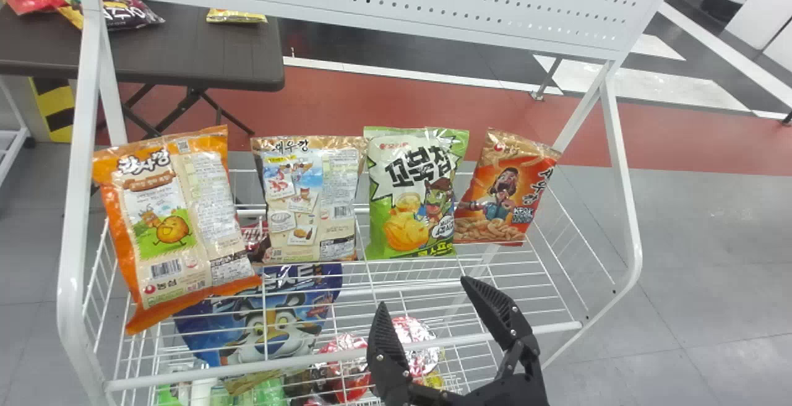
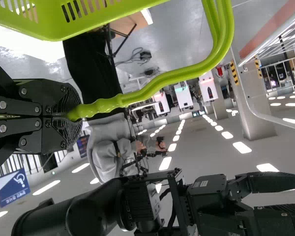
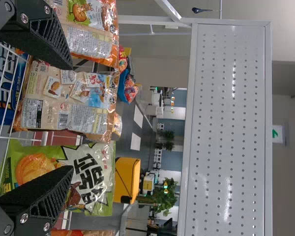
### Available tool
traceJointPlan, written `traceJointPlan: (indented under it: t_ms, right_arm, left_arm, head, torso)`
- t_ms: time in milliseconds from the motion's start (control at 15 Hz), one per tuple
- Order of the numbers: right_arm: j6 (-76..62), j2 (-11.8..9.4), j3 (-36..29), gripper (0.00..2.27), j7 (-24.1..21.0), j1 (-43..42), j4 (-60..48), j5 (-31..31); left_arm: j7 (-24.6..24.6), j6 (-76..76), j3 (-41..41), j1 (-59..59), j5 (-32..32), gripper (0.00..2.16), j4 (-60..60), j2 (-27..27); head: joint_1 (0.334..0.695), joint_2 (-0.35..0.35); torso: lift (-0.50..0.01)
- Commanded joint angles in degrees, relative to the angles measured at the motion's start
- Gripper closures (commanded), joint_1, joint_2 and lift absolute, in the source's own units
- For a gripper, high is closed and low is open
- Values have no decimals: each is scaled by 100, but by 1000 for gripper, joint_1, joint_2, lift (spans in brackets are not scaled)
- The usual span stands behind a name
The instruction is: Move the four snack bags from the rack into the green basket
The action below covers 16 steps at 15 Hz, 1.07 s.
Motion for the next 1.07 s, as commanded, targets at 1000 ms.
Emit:
traceJointPlan:
  t_ms: [1000]
  right_arm:
    - [-22, -18, 281, 93, -9, -905, 661, 35]
  left_arm:
    - [26, 18, -63, -18, -53, 1467, 12, -12]
  head:
    - [695, -350]
  torso:
    - [0]
